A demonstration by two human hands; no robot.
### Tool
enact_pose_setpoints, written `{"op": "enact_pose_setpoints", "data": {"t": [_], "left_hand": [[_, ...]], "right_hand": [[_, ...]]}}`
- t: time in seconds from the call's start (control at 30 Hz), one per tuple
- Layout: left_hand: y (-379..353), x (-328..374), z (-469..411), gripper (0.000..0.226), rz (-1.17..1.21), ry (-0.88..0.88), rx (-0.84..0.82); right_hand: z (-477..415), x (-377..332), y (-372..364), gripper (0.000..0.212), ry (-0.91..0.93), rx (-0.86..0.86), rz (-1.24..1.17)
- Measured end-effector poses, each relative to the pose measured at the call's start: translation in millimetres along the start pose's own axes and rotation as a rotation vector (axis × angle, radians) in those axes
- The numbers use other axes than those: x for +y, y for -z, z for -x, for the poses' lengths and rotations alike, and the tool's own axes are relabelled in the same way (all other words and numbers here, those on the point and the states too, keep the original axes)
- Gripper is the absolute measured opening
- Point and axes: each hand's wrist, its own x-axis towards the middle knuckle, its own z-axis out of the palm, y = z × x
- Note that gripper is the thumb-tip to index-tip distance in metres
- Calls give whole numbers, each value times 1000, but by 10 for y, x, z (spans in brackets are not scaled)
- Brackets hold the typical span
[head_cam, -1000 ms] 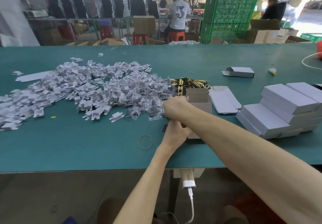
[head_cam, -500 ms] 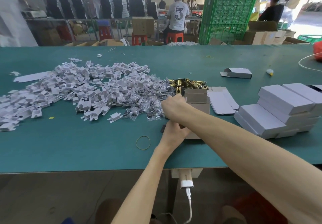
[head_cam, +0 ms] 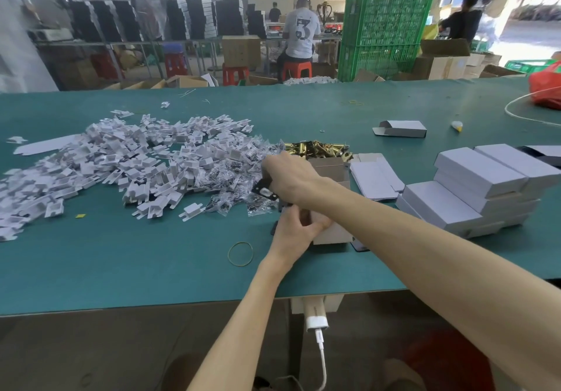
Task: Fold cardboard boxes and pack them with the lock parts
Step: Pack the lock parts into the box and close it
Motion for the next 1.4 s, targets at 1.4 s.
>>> {"op": "enact_pose_setpoints", "data": {"t": [1.4], "left_hand": [[-3, -76, -35, 49, 27, -2, -60]], "right_hand": [[444, 604, 511, 50, -32, -219, 132]]}}
